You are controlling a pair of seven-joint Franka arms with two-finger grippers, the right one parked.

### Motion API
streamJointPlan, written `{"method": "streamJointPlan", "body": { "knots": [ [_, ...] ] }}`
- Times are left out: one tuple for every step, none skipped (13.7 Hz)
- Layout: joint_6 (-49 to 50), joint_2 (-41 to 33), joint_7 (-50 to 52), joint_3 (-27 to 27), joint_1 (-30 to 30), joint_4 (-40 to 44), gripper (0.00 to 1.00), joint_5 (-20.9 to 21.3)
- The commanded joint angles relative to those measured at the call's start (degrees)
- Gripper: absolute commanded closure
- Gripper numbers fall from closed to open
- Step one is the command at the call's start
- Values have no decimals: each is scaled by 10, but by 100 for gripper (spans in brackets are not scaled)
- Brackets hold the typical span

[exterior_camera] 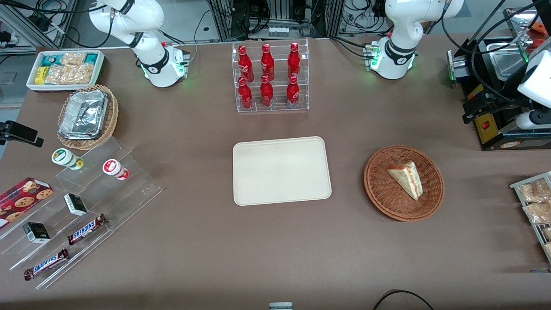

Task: Place sandwich from basket to tray
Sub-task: 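Move the left gripper over the wicker basket holding the sandwich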

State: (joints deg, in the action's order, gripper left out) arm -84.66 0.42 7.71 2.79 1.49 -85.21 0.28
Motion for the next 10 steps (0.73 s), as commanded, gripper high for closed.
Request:
{"method": "streamJointPlan", "body": {
  "knots": [
    [-5,6,-13,-3,0,-3,0,3],
    [-10,15,-13,-3,0,-7,0,7],
    [-30,24,-14,-3,0,-22,0,10],
    [-67,24,-12,-3,0,-58,0,16],
    [-116,19,-6,-3,0,-108,0,24],
    [-165,14,-2,-3,1,-156,0,28],
    [-209,7,19,-3,1,-201,0,28],
    [-250,6,59,-3,1,-240,0,28],
    [-284,5,111,-2,1,-277,0,29],
    [-329,3,161,-2,1,-316,0,30]
  ]
}}
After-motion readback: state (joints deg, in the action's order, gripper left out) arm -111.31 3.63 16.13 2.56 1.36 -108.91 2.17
